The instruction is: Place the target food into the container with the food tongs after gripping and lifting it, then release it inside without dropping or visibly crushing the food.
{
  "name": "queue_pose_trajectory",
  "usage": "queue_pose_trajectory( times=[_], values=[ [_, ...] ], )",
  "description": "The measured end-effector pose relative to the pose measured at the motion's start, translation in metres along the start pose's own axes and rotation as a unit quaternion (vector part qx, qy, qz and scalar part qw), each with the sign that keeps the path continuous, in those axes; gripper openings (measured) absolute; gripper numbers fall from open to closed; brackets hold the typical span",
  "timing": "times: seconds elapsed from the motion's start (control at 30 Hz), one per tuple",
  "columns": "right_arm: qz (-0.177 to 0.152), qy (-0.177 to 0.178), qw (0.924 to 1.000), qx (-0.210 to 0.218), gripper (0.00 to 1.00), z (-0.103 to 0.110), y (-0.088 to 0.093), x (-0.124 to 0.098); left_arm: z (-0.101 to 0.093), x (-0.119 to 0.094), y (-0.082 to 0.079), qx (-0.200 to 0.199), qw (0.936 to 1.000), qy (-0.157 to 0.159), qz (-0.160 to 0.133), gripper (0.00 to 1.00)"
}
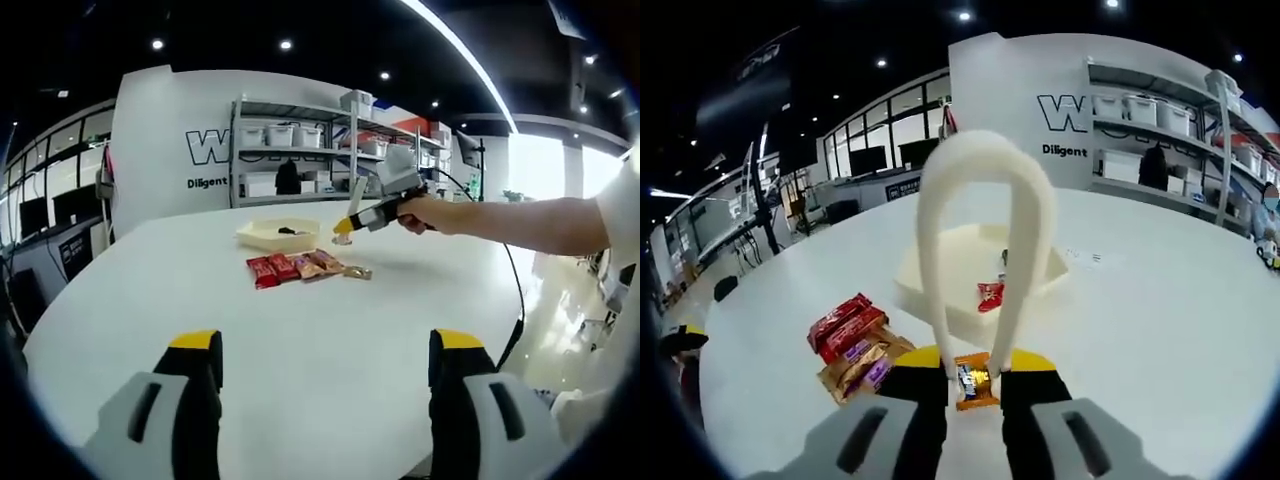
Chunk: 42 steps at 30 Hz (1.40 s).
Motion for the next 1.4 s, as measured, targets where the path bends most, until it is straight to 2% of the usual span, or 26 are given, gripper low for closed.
queue_pose_trajectory(
  times=[0.3, 0.7, 1.17, 1.4],
  values=[
    [-0.015, 0.004, 0.9999, -0.007, 0.12, -0.004, -0.026, -0.005, -0.003, 0.004, -0.001, -0.001, 1.0000, 0.007, -0.002, 0.83],
    [-0.026, -0.003, 0.9997, -0.002, 0.12, -0.007, -0.049, 0.019, 0.001, 0.010, 0.000, -0.002, 1.0000, 0.005, 0.002, 0.84],
    [-0.023, -0.005, 0.9997, 0.009, 0.12, -0.025, -0.055, 0.053, 0.004, 0.024, 0.002, 0.011, 0.9999, 0.003, 0.011, 0.85],
    [-0.012, -0.009, 0.9996, 0.023, 0.12, -0.020, -0.039, 0.067, 0.003, 0.032, 0.003, 0.018, 0.9997, 0.006, 0.018, 0.85]
  ],
)
Point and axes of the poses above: the point that each gripper's makers call its tool centre point, and the gripper's own axes: x roughly forward along the fingers, z roughly to its left, y roughly out of its underside, the point moved 6 cm from there along -x, roughly backward along the fingers, and after that the axes turned 13 degrees about -y, right-handed, at the moved point
